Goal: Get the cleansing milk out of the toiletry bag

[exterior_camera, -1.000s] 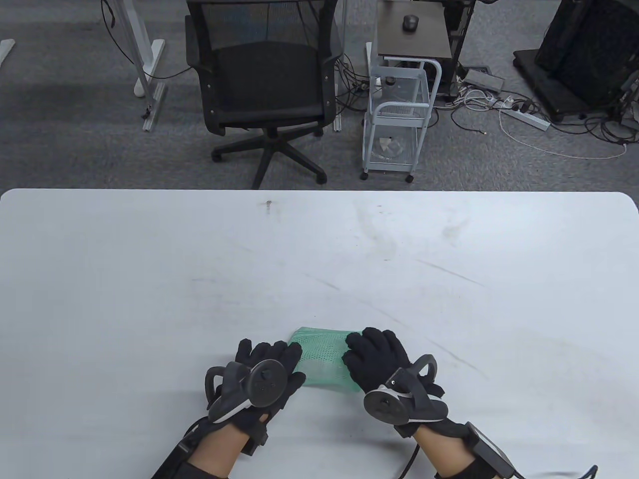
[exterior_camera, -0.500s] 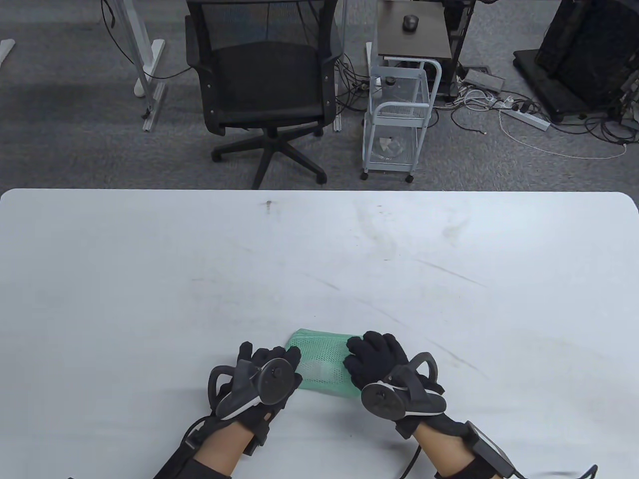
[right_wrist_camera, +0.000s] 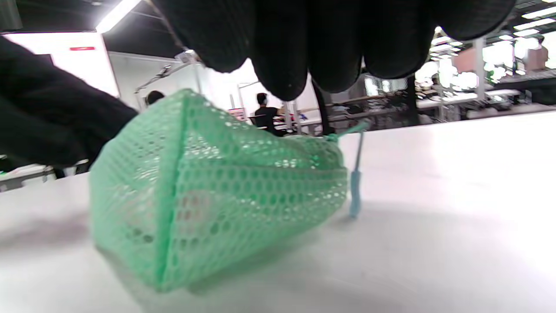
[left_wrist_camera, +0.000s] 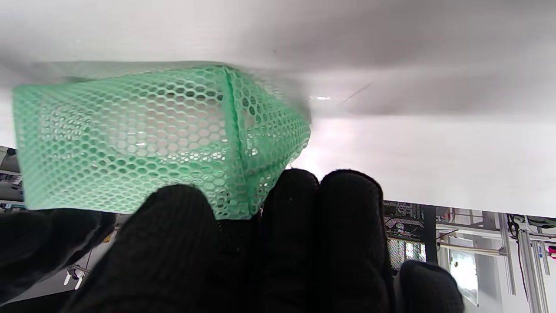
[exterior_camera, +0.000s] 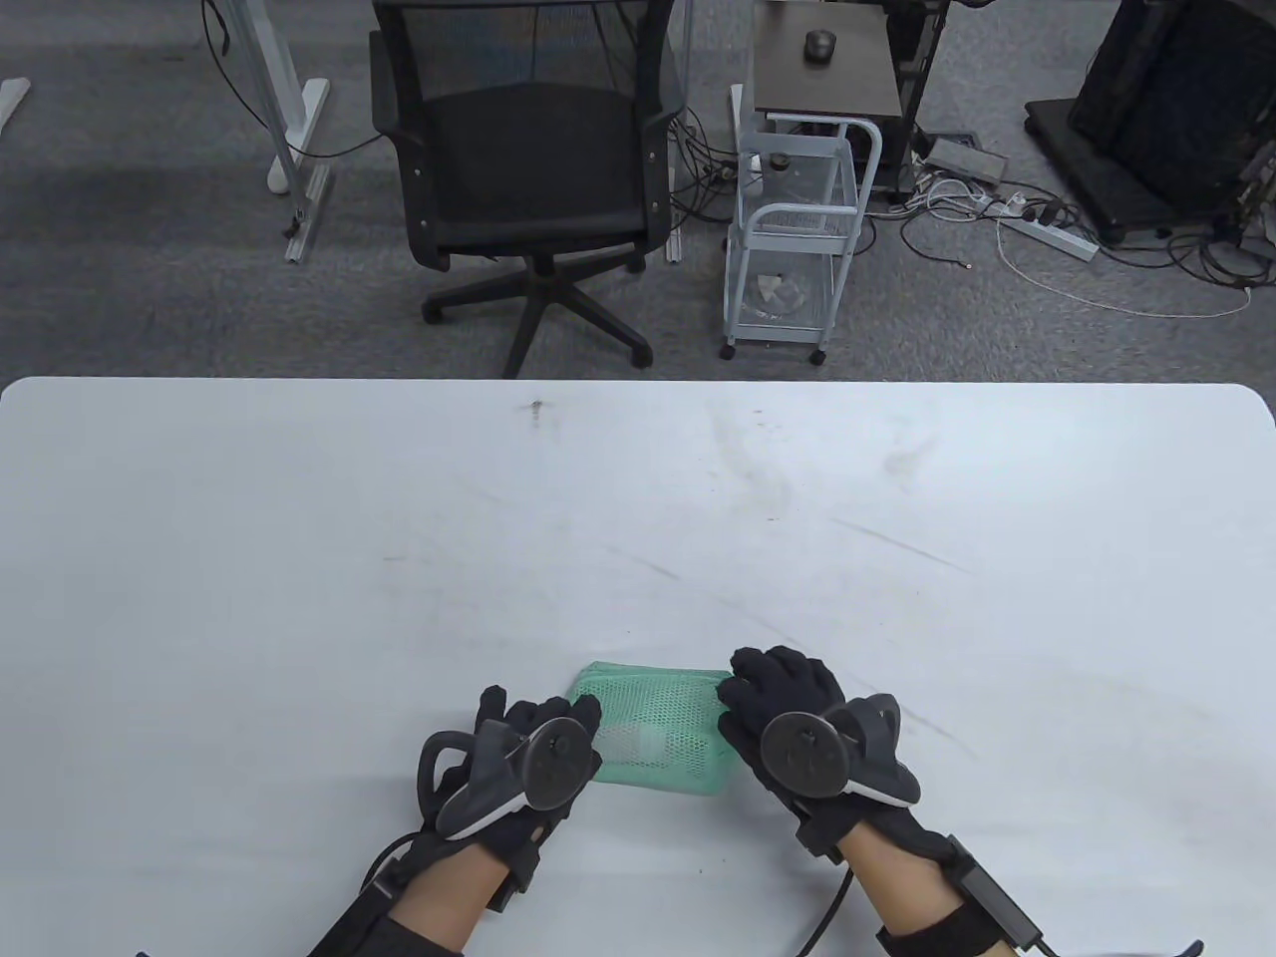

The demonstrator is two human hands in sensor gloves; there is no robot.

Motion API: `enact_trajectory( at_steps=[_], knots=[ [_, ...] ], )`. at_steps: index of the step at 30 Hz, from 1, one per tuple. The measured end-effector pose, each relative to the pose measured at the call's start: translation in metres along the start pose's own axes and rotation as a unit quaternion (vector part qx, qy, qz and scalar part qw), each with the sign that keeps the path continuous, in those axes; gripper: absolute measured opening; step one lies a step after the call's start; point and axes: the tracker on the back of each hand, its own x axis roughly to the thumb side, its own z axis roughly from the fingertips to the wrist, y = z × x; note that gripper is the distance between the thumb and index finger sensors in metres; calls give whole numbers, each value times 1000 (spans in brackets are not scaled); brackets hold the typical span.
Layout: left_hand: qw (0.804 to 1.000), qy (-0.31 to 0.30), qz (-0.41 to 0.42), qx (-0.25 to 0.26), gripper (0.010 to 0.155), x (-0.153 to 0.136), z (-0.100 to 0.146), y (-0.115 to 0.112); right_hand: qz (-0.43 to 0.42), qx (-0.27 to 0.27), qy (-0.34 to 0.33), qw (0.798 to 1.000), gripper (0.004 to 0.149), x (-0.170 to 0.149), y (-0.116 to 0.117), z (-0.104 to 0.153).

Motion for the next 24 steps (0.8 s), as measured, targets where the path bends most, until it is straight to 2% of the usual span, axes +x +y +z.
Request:
enact_trajectory(
  at_steps=[9,11,16,24],
  knots=[
    [1000,-3,-16,6,57,5,0,-1,2,32,74,997,52,-25,11,-9],
    [1000,-5,-17,6,57,6,0,-2,-4,62,82,995,55,-28,16,-13],
    [1000,-8,-28,10,57,9,-1,-4,-3,102,86,991,63,-30,26,-19],
    [999,-15,-46,13,57,13,-1,-6,3,144,76,987,65,-28,36,-23]
  ],
)
